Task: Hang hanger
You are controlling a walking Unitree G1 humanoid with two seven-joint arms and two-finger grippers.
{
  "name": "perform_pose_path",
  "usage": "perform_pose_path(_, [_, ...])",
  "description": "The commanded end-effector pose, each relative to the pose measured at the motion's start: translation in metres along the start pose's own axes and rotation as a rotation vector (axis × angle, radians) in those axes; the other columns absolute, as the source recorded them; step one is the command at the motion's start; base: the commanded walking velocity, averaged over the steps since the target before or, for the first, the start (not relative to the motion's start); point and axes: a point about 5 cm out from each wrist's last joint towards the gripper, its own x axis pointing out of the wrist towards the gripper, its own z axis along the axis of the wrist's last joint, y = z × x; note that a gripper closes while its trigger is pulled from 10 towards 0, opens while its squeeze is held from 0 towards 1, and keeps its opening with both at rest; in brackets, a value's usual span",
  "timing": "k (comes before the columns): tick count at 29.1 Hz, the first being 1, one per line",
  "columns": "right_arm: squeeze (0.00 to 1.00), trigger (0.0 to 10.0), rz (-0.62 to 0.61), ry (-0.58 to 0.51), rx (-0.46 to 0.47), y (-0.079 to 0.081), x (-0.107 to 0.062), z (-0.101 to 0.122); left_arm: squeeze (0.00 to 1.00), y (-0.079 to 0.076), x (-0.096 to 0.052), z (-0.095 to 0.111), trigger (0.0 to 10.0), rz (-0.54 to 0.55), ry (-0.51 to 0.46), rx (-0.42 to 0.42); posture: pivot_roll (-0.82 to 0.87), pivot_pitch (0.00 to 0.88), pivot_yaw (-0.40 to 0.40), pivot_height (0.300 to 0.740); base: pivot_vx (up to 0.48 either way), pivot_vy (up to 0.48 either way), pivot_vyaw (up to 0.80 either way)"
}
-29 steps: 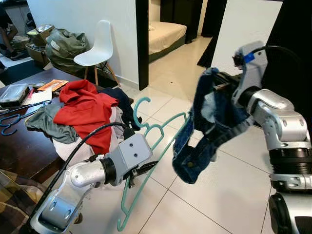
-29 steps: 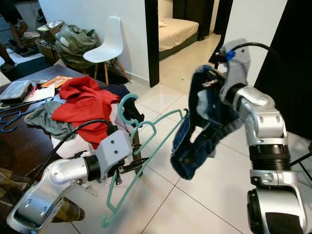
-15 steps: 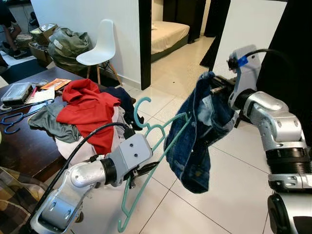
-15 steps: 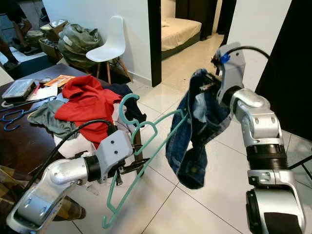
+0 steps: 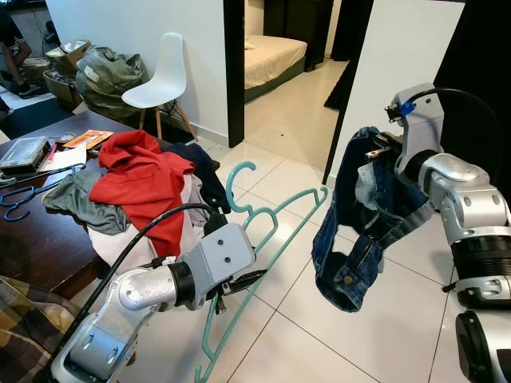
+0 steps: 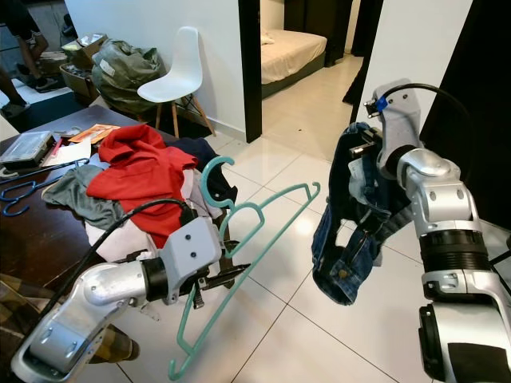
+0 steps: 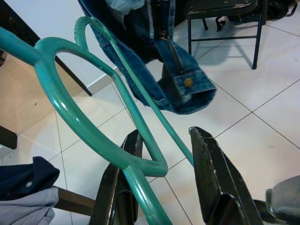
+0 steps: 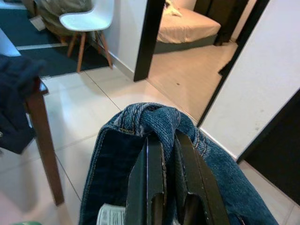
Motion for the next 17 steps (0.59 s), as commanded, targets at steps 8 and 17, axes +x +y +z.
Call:
perform_pose_path(8, [0.00,10.0,0.248,-0.132,0.075,0.052,-0.001,0.035,0.00,-0.002,0.006,0.004,10.0,-0.011,-0.024,-0.012,-0.06,0.000,-0.007,0.740,0.000,0.000,0.00])
perform_pose_path(17, [0.00,10.0,0.327,-0.049,0.040,0.064,-0.008,0.026,0.00,0.004,0.004,0.002,10.0,0.033,-0.003,-0.005,-0.06,0.000,-0.010,0.740,0.000,0.000,0.00])
